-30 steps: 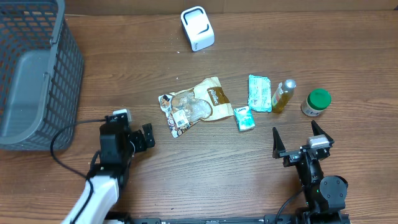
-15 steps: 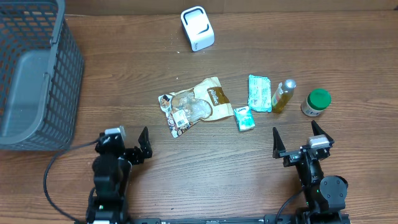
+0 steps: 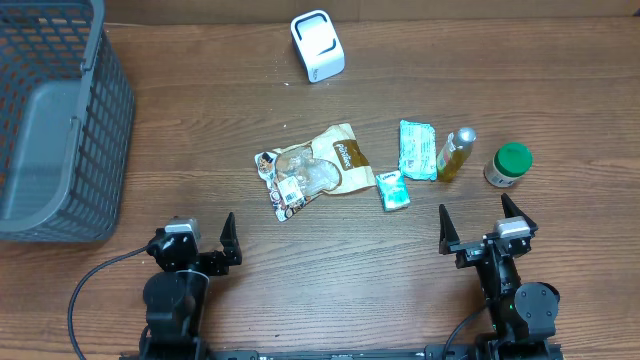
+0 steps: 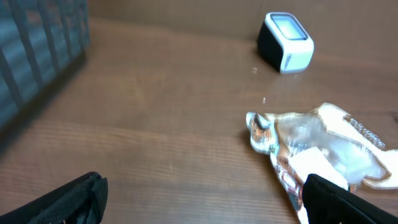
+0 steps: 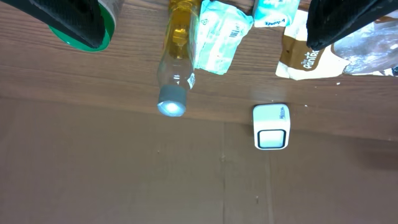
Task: Scan the item barcode
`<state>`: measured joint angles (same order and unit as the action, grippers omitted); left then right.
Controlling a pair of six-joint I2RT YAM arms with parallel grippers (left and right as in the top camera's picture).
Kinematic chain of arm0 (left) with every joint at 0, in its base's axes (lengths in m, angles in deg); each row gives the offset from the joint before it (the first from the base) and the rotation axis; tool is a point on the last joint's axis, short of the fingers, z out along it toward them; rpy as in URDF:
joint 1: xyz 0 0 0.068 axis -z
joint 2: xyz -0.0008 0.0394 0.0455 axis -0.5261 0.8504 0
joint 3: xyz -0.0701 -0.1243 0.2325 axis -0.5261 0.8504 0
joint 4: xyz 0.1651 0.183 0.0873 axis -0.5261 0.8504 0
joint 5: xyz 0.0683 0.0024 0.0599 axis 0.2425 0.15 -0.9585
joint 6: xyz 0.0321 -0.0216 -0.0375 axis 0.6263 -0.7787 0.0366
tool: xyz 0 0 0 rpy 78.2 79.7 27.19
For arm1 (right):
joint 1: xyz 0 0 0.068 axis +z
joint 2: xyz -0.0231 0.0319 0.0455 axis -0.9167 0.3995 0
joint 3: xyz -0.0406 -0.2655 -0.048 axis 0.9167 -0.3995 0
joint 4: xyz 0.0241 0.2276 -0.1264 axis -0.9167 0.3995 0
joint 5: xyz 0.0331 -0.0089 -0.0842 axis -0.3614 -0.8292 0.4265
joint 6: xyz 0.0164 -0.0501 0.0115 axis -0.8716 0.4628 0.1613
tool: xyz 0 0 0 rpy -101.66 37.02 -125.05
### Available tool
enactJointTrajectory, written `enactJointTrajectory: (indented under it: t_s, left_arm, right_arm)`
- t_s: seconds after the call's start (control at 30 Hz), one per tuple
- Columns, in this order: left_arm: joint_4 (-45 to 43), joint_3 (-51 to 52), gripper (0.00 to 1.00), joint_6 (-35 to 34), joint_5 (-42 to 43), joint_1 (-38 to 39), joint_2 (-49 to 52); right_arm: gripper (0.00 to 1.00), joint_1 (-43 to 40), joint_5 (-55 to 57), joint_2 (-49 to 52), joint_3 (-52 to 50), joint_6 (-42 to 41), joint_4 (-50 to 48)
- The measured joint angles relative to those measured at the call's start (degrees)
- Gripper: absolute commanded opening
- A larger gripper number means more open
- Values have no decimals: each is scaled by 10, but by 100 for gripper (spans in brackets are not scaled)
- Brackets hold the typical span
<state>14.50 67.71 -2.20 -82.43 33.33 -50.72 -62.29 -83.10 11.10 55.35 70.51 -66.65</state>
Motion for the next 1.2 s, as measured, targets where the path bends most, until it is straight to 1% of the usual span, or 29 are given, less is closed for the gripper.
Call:
enactJointTrajectory:
  t_s: [0.27,0.53,1.2]
  left_arm:
    - [0,0,99,42,0,-31,-100]
    - [1,0,100,60,0,-32,-101]
    - [1,0,100,60,0,-32,-101]
  right_arm:
    - [100,0,0,0,0,0,0]
    - [100,0,0,0,0,0,0]
    - [100,0,0,0,0,0,0]
